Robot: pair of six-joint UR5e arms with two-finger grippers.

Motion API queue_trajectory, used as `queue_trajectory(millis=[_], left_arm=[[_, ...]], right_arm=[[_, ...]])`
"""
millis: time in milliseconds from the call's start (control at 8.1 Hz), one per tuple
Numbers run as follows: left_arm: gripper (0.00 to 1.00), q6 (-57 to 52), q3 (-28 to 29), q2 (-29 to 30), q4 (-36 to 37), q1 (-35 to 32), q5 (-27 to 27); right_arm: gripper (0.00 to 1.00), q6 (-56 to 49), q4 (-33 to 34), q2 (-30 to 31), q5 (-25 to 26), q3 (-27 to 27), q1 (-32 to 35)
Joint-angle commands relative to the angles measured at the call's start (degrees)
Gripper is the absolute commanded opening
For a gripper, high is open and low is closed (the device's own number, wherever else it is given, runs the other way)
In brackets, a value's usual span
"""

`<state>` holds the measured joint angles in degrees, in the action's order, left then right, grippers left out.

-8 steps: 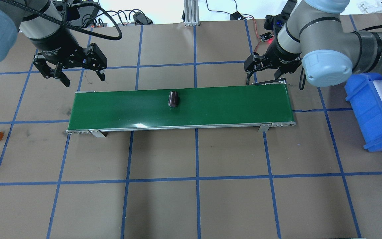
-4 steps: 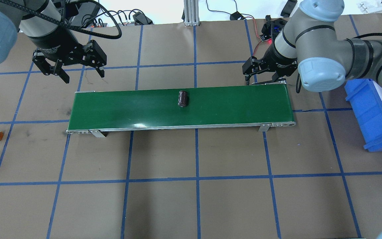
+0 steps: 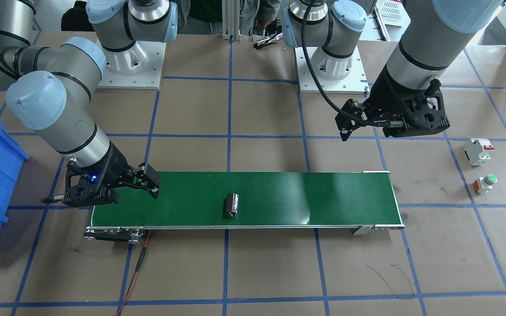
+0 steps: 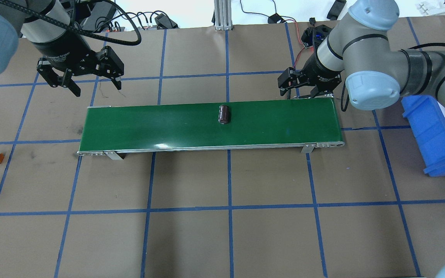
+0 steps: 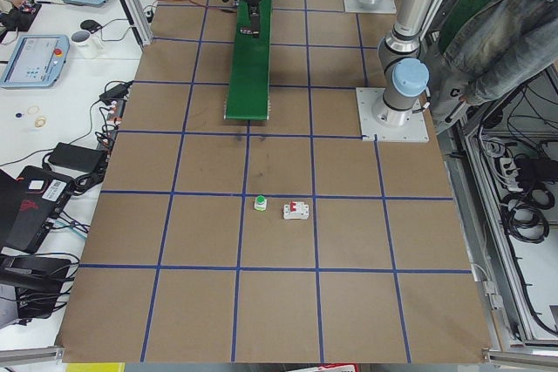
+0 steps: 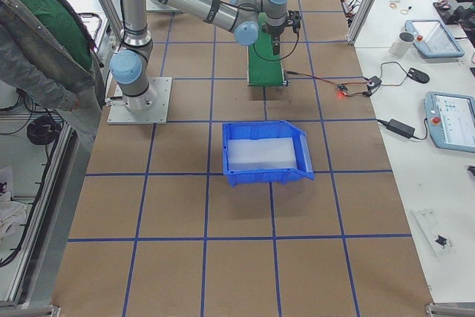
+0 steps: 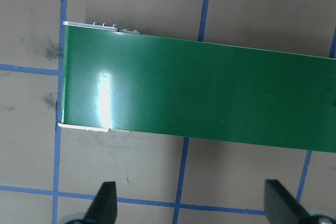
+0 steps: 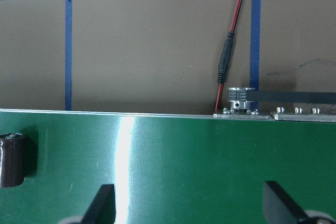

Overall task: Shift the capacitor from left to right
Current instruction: 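Move the right gripper down over the belt toward the approaching capacitor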

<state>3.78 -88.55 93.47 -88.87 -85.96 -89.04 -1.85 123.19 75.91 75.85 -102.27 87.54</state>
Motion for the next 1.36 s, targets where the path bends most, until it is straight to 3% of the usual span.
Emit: queue_trajectory(millis=[0,1234], left_arm=[[1.00,0.00,-0.04,0.05,0.02,0.00,0.01],[1.00,0.09,-0.04,-0.04,-0.07,-0.08,0.10]], right_arm=[[1.00,0.00,0.48,-0.68,-0.17,-0.74,0.00],[0.98,0.00,1.71,-1.82,-0.17,-2.41,0.18]])
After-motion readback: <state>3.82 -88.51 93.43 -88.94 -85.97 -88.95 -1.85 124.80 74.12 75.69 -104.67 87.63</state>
